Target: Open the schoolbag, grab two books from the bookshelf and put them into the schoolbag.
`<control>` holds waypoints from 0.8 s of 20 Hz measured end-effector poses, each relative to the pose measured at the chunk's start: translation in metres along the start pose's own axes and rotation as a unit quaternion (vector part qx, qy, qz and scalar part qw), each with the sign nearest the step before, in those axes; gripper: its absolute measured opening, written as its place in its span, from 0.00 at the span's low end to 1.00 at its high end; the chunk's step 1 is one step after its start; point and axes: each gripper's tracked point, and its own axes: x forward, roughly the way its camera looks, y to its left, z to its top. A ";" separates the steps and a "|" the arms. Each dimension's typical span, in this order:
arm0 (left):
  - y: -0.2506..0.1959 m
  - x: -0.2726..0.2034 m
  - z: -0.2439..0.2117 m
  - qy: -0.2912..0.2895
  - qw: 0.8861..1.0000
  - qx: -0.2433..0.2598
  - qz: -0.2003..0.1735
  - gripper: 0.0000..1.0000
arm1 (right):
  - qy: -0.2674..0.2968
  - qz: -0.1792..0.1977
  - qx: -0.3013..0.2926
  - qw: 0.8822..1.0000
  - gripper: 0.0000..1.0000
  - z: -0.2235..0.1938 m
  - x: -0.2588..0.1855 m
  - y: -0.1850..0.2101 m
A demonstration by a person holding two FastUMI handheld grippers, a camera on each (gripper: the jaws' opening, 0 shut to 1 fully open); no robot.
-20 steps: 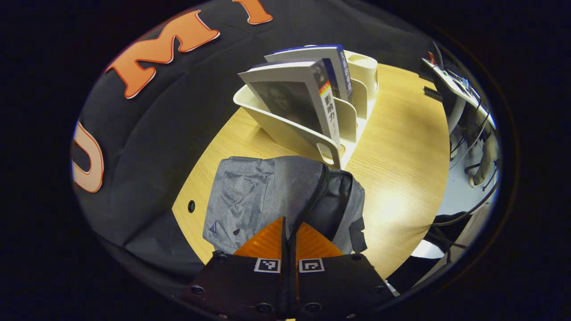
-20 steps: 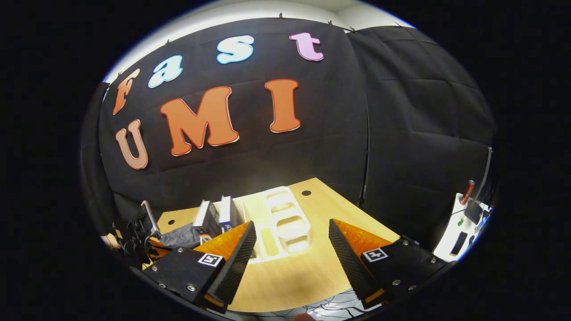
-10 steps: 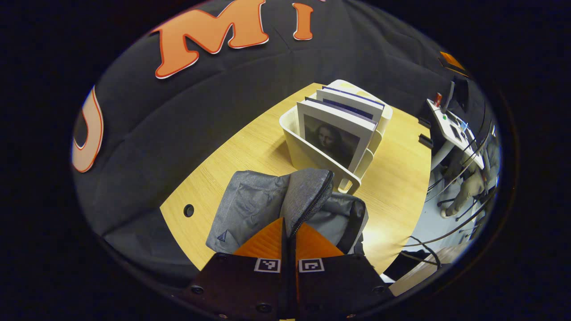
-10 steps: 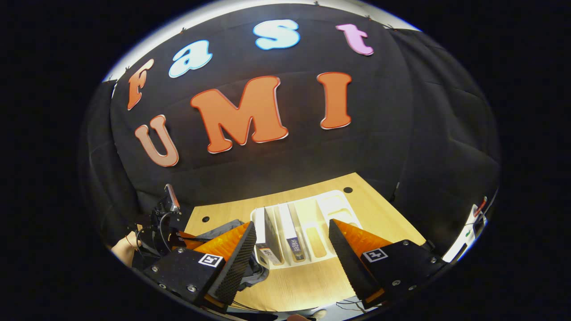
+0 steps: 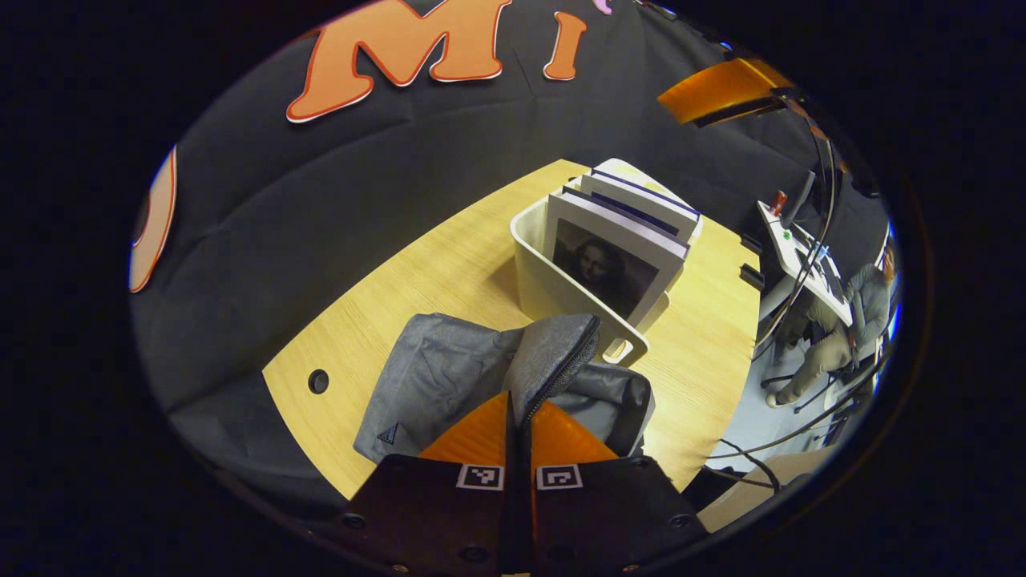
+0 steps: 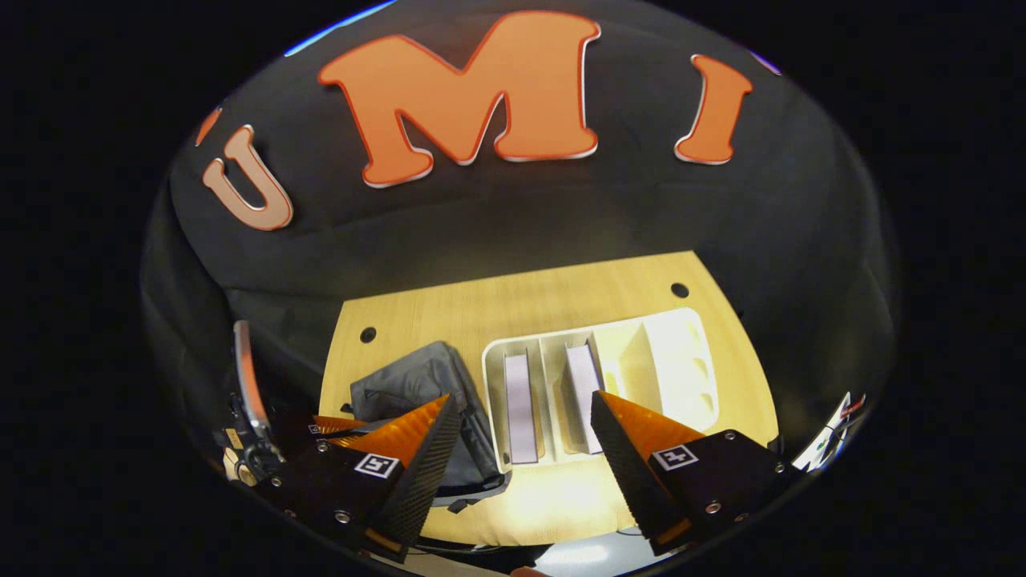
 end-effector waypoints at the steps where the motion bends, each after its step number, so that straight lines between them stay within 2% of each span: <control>1: 0.001 0.001 0.002 -0.002 1.000 -0.011 -0.002 0.01 | 0.023 0.002 -0.003 1.000 0.99 -0.004 0.016 0.004; 4: 0.004 0.006 0.002 -0.005 0.999 -0.033 -0.005 0.01 | 0.087 -0.004 -0.027 0.996 0.99 -0.022 0.056 0.008; 6: 0.006 0.008 0.002 -0.003 0.999 -0.033 -0.006 0.01 | 0.115 -0.009 -0.018 0.993 0.99 -0.033 0.078 0.011; 11: 0.012 0.010 0.000 0.001 0.999 -0.040 -0.001 0.01 | 0.153 -0.026 -0.021 0.988 0.99 -0.045 0.119 0.003; 14: 0.017 0.011 0.002 0.000 0.999 -0.047 0.006 0.01 | 0.166 -0.029 -0.013 0.986 0.81 -0.052 0.132 0.000; 16: 0.020 0.009 0.006 -0.007 0.998 -0.058 0.010 0.01 | 0.179 -0.033 -0.022 0.983 0.75 -0.058 0.137 -0.003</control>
